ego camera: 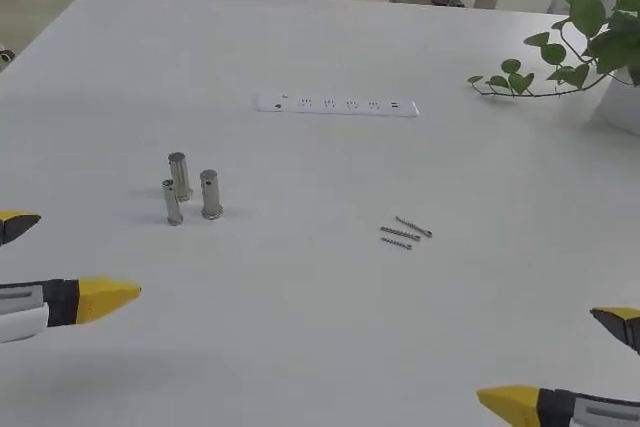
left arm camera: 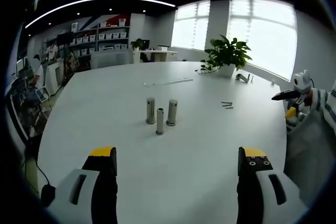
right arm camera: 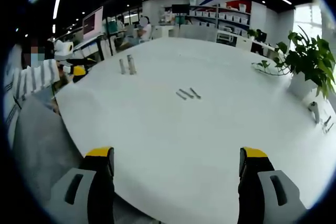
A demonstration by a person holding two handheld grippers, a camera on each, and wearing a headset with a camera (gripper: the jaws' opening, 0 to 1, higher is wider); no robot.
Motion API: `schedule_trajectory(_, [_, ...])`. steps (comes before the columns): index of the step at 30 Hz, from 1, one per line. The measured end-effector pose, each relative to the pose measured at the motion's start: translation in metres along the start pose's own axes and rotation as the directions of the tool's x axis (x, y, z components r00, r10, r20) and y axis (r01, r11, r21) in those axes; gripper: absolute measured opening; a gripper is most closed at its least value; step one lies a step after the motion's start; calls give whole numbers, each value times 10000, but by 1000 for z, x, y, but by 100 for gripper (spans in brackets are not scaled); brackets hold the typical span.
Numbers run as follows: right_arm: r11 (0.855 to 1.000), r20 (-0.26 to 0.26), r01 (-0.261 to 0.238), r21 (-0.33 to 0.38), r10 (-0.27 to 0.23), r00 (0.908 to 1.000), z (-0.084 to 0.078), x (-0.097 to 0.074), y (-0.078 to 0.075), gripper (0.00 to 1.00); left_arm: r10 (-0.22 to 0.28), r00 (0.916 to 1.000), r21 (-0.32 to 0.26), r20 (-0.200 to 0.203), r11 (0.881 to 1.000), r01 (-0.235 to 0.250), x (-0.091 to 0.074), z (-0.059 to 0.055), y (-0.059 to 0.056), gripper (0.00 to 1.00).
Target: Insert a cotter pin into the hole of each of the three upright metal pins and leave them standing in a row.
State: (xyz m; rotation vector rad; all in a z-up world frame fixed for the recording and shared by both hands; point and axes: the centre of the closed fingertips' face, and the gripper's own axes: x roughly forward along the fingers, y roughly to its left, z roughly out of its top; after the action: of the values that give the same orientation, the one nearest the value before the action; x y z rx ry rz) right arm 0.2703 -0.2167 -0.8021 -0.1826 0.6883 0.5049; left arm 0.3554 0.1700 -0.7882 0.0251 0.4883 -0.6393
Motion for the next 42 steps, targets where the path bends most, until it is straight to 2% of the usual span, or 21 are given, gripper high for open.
schedule_trajectory(6, [10000, -1, 31, -8, -31, 10000, 1, -1, 0, 100, -244, 9995, -9, 222, 9997, 245, 9, 4, 0, 93])
schedule_trajectory(11, [10000, 23, 73, -8, -73, 10000, 2, -3, -1, 100, -280, 9994, -48, 199, 9996, 281, 18, 4, 2, 91])
schedule_trajectory(14, [9996, 219, -65, 273, 60, 9997, 5, -4, 1, 100, -381, 9986, -109, 361, 9992, 385, 23, 6, 4, 86])
schedule_trajectory(20, [9994, 211, -67, 343, 60, 9998, 4, -4, 1, 100, -527, 9983, -160, 227, 9985, 531, 35, 4, 5, 85])
schedule_trajectory(25, [9978, 343, -248, 611, 228, 9992, 6, -4, 3, 100, -610, 9978, -367, 270, 9974, 620, 43, 4, 5, 83])
schedule_trajectory(28, [9981, 318, -220, 581, 202, 9993, 6, -4, 2, 100, -557, 9983, -350, 177, 9978, 563, 49, 2, 7, 82])
schedule_trajectory(34, [9981, 280, -221, 579, 205, 9994, 6, -5, 0, 100, -425, 9986, -394, 322, 9983, 438, 58, 5, 9, 77])
schedule_trajectory(39, [9980, 288, -217, 601, 200, 9994, 7, -6, -1, 100, -366, 9986, -307, 387, 9988, 378, 66, 10, 12, 71])
schedule_trajectory(42, [9981, 246, -225, 577, 211, 9995, 6, -6, -1, 100, -200, 9989, -249, 420, 9995, 211, 70, 13, 16, 64])
